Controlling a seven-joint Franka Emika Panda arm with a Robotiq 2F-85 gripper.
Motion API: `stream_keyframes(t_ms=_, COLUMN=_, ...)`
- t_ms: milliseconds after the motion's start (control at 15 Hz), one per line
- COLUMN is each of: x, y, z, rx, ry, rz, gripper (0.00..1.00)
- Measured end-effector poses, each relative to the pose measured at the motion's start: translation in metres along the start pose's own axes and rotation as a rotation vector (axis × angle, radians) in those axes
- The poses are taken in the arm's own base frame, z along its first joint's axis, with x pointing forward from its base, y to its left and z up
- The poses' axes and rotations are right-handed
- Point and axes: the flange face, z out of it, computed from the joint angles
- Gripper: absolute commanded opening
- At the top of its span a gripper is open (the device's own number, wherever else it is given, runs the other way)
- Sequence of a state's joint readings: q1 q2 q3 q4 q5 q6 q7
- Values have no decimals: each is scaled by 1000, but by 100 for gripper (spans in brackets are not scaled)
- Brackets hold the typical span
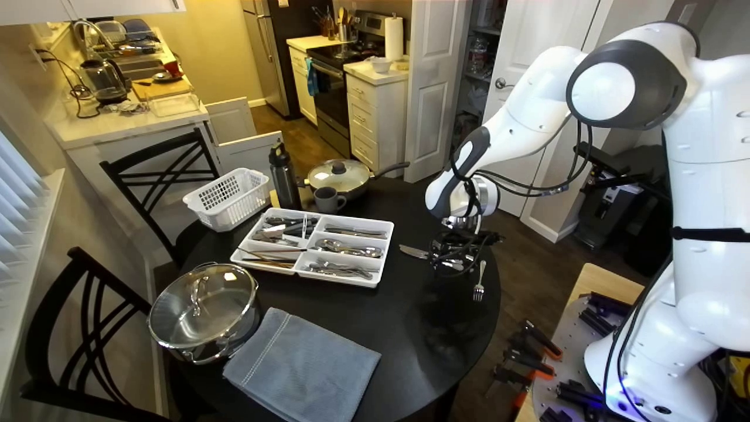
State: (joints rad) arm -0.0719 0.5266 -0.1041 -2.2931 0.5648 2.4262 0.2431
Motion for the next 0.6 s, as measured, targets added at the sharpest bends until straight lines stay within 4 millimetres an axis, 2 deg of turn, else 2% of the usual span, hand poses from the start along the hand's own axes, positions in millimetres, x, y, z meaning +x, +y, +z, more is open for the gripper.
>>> stream_keyframes(t_ms=200, x=-10, y=4, z=11, rx=-54, ry=21, rz=-14, gripper=100)
stream_keyframes(t_ms=467, x=-34, y=-21, z=1, rx=-29, ry=92, rz=-141, gripper=100)
stream_keyframes(t_ms=600, x=-47, y=-26, z=-3, rx=-17, ry=105, rz=-161, gripper=100)
